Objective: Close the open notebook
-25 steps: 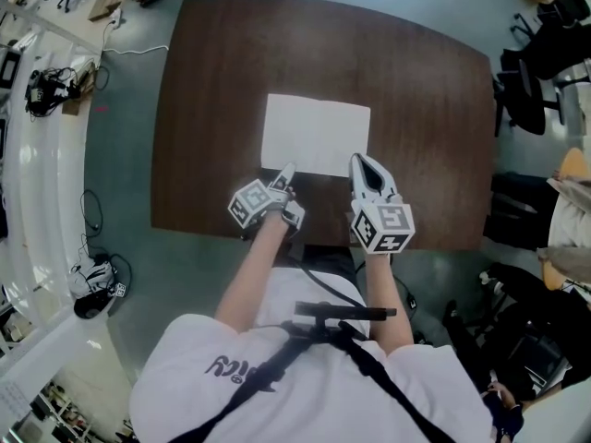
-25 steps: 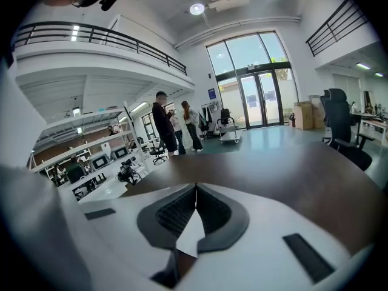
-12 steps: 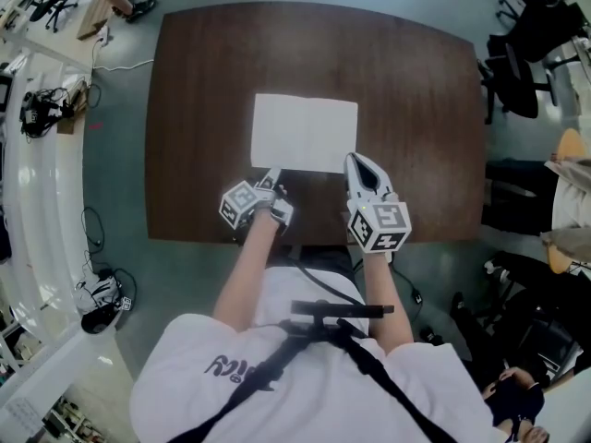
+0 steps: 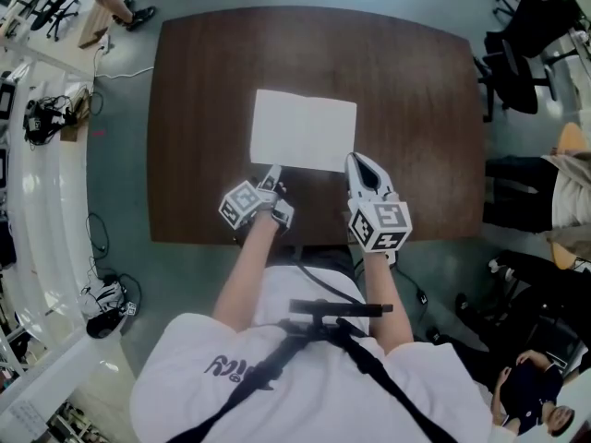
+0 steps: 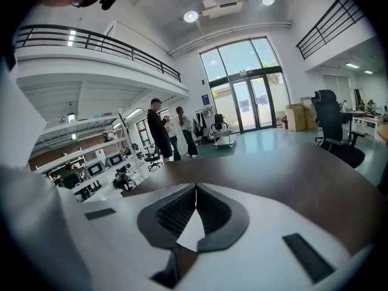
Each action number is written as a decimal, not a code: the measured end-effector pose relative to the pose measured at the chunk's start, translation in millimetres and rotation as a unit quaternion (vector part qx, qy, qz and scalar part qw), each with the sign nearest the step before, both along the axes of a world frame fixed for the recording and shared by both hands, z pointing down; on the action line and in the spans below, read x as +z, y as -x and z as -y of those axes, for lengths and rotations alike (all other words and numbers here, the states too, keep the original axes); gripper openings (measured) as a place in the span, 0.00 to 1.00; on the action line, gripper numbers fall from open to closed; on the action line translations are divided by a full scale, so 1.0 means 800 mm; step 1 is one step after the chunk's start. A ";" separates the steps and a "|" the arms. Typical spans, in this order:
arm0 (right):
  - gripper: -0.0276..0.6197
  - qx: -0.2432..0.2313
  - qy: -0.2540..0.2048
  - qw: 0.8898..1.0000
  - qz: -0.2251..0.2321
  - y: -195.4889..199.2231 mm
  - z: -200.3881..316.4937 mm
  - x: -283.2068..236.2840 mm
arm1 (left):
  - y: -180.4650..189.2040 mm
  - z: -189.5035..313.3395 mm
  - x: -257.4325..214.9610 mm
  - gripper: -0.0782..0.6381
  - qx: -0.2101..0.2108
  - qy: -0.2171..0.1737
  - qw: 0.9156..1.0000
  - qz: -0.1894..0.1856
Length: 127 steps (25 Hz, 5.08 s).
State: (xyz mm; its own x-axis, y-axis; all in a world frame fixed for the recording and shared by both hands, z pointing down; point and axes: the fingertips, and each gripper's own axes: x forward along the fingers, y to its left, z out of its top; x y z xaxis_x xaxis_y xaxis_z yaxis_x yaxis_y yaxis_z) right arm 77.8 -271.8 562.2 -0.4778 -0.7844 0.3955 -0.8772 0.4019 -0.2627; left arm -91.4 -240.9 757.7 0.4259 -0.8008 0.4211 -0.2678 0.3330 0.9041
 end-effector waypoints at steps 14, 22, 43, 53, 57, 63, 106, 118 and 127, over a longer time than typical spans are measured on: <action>0.05 0.037 -0.007 0.999 0.013 -0.032 0.010 -0.006 | -0.079 0.027 -0.047 0.13 0.214 -0.108 0.947 0.216; 0.05 0.049 -0.001 0.999 0.015 -0.047 0.016 -0.001 | -0.042 0.017 -0.027 0.13 0.149 -0.056 0.961 0.227; 0.05 0.032 0.008 0.999 0.010 -0.037 0.024 0.010 | -0.007 0.038 0.000 0.43 -0.033 -0.024 0.995 -0.096; 0.05 0.037 0.010 0.999 0.013 -0.047 0.016 0.014 | -0.001 0.043 0.010 0.43 -0.050 -0.025 0.993 -0.102; 0.05 0.036 0.012 0.999 0.012 -0.048 0.013 0.018 | 0.004 0.048 0.013 0.43 -0.052 -0.042 0.992 -0.104; 0.05 0.035 0.011 0.999 0.011 -0.052 0.012 0.016 | 0.002 0.052 0.014 0.43 -0.048 -0.044 0.993 -0.095; 0.05 0.131 0.021 0.991 0.027 -0.147 -0.013 0.034 | -0.183 0.042 0.038 0.13 0.620 -0.152 0.477 0.604; 0.05 0.127 -0.001 0.991 0.041 -0.128 -0.014 -0.003 | -0.182 0.042 -0.019 0.13 0.555 -0.210 0.551 0.587; 0.05 0.049 -0.094 0.994 0.014 -0.016 -0.001 -0.091 | -0.097 0.063 -0.269 0.13 0.311 -0.343 0.751 0.471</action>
State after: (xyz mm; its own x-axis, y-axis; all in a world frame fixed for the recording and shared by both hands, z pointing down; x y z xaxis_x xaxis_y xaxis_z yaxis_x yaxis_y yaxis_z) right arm 91.0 -271.3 489.6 -0.4043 -0.8866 0.2249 -0.9080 0.3594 -0.2154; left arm -13.4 -291.5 542.1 0.5790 -0.7367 0.3493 -0.8072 -0.5783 0.1185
